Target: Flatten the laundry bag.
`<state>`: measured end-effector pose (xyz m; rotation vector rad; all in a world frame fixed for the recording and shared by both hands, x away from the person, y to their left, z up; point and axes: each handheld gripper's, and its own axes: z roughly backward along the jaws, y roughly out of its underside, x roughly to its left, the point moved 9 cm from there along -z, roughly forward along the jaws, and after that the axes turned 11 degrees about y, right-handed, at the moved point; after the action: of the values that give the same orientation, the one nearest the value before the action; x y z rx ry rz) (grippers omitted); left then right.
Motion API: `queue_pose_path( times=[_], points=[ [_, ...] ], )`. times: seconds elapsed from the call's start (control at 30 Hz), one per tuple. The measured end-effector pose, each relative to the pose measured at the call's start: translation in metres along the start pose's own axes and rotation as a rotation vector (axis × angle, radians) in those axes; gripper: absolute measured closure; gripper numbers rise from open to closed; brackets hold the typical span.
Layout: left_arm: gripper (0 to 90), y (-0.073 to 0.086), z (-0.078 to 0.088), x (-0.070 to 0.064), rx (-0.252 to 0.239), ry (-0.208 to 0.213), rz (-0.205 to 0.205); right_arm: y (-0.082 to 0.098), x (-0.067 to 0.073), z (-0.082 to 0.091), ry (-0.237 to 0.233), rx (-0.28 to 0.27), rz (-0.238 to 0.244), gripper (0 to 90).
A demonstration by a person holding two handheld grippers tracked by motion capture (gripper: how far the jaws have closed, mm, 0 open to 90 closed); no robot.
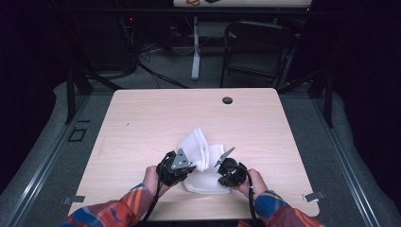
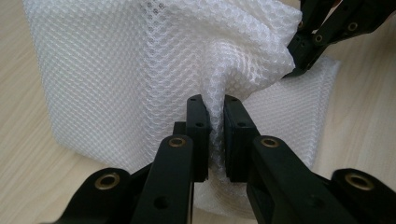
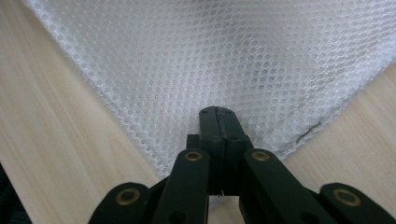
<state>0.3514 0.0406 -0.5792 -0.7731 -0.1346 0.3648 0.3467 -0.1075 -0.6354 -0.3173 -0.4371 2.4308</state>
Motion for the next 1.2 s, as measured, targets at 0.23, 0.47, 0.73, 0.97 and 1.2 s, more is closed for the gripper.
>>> queue_pose_path(
  times=[0.23, 0.47, 0.73, 0.97, 1.2],
  points=[
    [82.7, 0.01, 0.011, 0.007, -0.009, -0.009, 0.044, -0.001, -0.001, -0.001, 0.006, -0.001, 0.002, 90.0],
    [82.8, 0.016, 0.017, 0.01, -0.003, -0.01, 0.057, -0.002, -0.001, -0.001, 0.016, -0.002, -0.002, 90.0],
    [82.9, 0.022, 0.022, 0.013, 0.003, -0.014, 0.074, -0.002, -0.003, -0.001, 0.026, 0.002, -0.002, 90.0],
    [82.8, 0.03, 0.028, 0.019, 0.008, -0.013, 0.106, -0.003, -0.004, -0.002, 0.036, -0.001, -0.007, 90.0],
    [82.5, 0.038, 0.03, 0.021, 0.027, 0.008, 0.132, -0.003, -0.004, -0.002, 0.037, 0.0, -0.012, 90.0]
  ],
)
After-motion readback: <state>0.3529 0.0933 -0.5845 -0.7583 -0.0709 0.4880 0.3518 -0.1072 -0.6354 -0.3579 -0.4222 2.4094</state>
